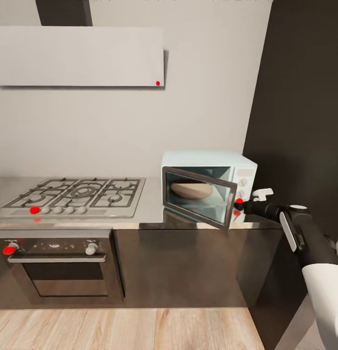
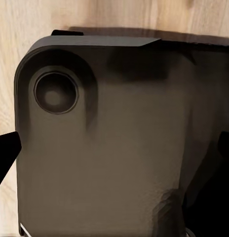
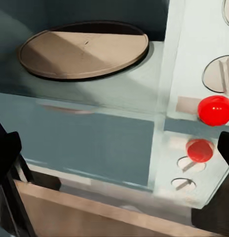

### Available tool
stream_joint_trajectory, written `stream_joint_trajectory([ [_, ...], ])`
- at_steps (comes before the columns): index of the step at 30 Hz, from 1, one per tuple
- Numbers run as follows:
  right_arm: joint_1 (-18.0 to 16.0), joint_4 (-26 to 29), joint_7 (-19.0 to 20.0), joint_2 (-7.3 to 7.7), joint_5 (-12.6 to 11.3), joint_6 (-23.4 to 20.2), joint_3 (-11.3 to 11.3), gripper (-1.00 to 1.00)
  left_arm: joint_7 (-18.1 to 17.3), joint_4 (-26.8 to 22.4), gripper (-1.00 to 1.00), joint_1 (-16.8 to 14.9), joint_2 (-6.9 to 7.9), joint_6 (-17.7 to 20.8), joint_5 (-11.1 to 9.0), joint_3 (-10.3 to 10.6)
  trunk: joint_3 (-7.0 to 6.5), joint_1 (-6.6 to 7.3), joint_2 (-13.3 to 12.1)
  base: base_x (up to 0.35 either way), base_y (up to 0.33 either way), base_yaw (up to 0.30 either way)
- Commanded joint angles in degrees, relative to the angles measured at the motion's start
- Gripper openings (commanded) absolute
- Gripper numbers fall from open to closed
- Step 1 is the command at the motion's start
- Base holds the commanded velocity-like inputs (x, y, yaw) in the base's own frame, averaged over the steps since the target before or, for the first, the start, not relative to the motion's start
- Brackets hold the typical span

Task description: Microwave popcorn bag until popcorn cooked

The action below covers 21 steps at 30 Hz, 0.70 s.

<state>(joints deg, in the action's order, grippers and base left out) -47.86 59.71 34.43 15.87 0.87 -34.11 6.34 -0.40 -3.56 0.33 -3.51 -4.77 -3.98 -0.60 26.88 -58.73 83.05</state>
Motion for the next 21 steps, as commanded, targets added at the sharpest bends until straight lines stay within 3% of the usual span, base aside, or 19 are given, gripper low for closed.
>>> stream_joint_trajectory([
  [1,-0.04,0.06,0.38,-0.16,-0.21,-0.44,0.04,1.00,-0.04,-0.06,1.00,0.02,-0.01,-0.07,-0.42,-0.06,0.05,0.00,0.03,-0.020,0.000,0.000],
  [12,-0.04,0.06,0.38,-0.43,-0.26,-0.43,-0.01,1.00,-0.04,-0.13,1.00,0.02,-0.01,-0.07,-0.44,-0.10,0.05,0.00,0.03,-0.002,0.026,0.000],
  [21,-0.04,0.02,0.29,-0.40,-0.23,-0.43,-0.01,1.00,-0.04,-0.14,1.00,0.02,-0.01,-0.07,-0.49,-0.10,0.05,0.00,0.03,0.000,0.134,0.000],
])
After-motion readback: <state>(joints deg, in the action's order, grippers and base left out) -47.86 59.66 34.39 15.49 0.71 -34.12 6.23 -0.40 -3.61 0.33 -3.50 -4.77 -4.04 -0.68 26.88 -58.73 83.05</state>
